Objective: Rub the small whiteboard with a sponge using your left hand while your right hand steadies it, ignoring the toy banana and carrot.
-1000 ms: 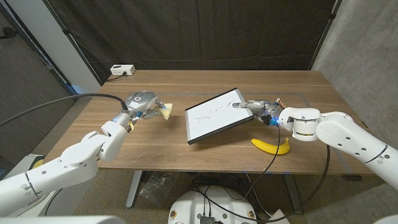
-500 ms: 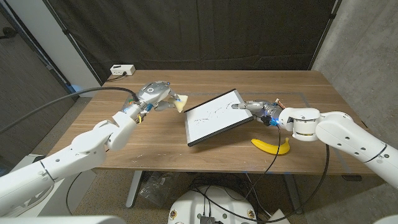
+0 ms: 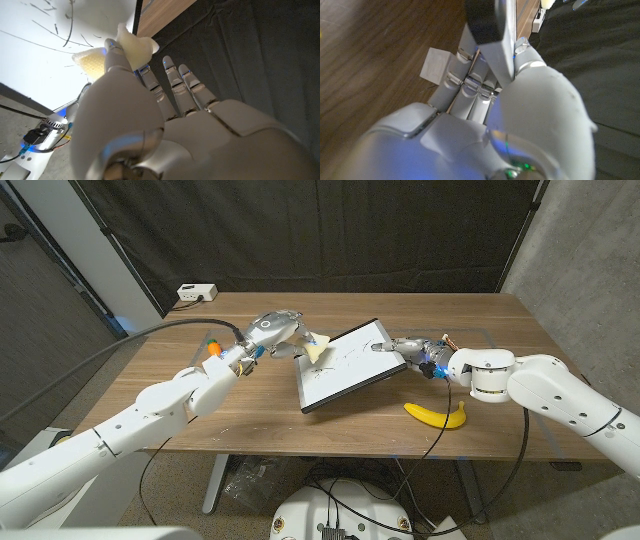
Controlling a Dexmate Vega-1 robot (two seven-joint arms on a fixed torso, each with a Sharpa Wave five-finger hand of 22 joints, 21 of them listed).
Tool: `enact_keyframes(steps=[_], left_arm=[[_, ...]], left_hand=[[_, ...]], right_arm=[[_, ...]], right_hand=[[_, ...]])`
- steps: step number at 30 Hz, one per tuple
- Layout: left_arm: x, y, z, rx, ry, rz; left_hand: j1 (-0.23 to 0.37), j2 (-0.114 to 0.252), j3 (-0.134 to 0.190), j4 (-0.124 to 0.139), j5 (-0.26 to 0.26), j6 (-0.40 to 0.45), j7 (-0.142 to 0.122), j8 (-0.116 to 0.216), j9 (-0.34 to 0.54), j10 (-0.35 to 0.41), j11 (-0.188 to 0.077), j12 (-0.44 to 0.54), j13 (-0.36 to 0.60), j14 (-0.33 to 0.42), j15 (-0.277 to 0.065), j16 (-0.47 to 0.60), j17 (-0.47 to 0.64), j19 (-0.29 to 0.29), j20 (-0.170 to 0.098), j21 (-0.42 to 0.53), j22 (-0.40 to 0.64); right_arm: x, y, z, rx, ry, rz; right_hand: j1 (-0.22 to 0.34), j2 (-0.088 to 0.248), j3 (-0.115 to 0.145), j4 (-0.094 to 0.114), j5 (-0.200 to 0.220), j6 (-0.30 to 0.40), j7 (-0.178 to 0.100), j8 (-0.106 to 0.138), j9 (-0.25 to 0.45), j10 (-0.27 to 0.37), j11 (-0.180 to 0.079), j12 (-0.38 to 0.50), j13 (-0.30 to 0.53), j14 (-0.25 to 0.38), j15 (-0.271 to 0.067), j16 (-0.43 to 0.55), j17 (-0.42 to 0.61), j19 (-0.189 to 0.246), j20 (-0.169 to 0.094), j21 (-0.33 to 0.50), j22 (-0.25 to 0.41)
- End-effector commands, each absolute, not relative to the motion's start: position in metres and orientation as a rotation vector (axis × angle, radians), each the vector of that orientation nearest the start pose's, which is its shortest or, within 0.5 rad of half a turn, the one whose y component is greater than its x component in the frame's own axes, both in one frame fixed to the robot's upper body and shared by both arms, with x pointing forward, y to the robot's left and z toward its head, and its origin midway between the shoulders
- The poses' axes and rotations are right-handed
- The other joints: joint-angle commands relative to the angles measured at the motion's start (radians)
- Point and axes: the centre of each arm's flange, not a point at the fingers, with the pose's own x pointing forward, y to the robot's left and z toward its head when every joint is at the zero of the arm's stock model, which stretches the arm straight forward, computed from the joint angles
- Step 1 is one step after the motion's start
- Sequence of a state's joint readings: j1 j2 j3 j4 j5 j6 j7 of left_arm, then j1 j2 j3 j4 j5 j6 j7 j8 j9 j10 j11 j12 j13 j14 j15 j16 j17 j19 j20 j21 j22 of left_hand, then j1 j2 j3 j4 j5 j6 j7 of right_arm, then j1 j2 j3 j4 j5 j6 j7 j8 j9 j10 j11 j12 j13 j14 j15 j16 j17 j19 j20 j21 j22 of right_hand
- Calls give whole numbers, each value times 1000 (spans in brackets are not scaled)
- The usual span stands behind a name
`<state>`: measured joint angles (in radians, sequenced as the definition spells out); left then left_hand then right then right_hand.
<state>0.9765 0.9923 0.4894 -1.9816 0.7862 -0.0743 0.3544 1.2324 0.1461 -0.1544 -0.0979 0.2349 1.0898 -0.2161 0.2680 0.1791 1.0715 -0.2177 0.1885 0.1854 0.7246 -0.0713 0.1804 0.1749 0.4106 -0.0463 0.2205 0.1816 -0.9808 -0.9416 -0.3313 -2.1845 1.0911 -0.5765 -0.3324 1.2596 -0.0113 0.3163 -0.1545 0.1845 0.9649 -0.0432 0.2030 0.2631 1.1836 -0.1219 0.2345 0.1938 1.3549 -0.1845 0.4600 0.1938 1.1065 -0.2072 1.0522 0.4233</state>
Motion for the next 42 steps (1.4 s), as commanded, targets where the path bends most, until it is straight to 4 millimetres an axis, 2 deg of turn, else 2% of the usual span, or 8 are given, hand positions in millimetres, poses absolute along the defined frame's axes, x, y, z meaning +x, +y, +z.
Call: enact_keyframes(steps=[1,15,18,22,32,34,38,42], left_arm=[[506,187,15,1553,-1246,-9],[518,171,13,1566,-1283,-116],[523,167,13,1575,-1281,-160],[528,162,11,1586,-1281,-182],[535,152,10,1617,-1286,-210],[535,149,10,1624,-1286,-211],[538,146,9,1631,-1291,-211],[541,143,14,1620,-1306,-199]], left_hand=[[9,3,2,6,-1,11,0,-2,4,5,2,0,1,1,-143,2,2,5,-52,-3,2],[19,5,7,6,-4,14,4,-10,5,2,3,-2,1,-23,-146,-2,1,-27,-50,-16,1],[20,10,10,10,-6,36,15,-6,4,19,8,2,0,-15,-148,4,2,-33,-66,-17,0],[25,11,12,9,-6,33,23,-9,4,22,9,3,0,-10,-150,4,2,-42,-69,-20,-1],[24,7,11,12,-9,32,18,-14,4,14,7,-1,-1,-16,-147,0,1,-51,-67,-22,-1],[22,5,10,14,-10,34,9,-15,4,12,4,-2,-1,-21,-144,-1,1,-54,-66,-22,-1],[16,5,8,19,-11,32,4,-19,3,13,2,-3,-1,-27,-141,0,2,-56,-53,-22,-1],[14,4,7,21,-11,32,2,-21,3,13,1,-3,-1,-29,-140,0,2,-56,-55,-21,-1]], right_arm=[[513,-210,-6,-162,-88,376],[508,-206,-1,-169,-108,376],[507,-206,-1,-169,-108,380],[507,-205,-2,-165,-109,381],[503,-207,-2,-159,-114,379],[503,-207,-2,-157,-114,378],[503,-207,-3,-154,-113,380],[504,-207,-4,-153,-112,383]], right_hand=[[113,108,13,-4,5,-1,-3,1,1,3,0,0,4,43,-47,5,12,-1,-22,4,2],[111,109,15,-3,5,0,-1,2,1,2,2,-1,4,43,-47,4,11,-5,-22,7,-3],[110,108,14,-3,5,1,-1,2,1,3,6,-1,4,43,-47,4,11,-8,-22,5,-7],[111,108,14,-3,3,2,1,2,0,5,4,0,4,43,-47,4,11,-7,-22,7,-9],[113,106,14,-5,2,2,-3,1,-1,3,3,-1,3,42,-47,4,11,-4,-22,10,-14],[113,106,14,-4,2,3,-3,1,-1,4,-1,-1,3,42,-47,3,10,-4,-22,11,-14],[112,107,14,-4,2,4,-1,2,-1,4,3,-1,3,43,-47,3,10,-4,-22,11,-16],[112,107,14,-4,2,3,-2,1,-1,3,3,-1,3,42,-47,3,9,-4,-22,12,-17]])
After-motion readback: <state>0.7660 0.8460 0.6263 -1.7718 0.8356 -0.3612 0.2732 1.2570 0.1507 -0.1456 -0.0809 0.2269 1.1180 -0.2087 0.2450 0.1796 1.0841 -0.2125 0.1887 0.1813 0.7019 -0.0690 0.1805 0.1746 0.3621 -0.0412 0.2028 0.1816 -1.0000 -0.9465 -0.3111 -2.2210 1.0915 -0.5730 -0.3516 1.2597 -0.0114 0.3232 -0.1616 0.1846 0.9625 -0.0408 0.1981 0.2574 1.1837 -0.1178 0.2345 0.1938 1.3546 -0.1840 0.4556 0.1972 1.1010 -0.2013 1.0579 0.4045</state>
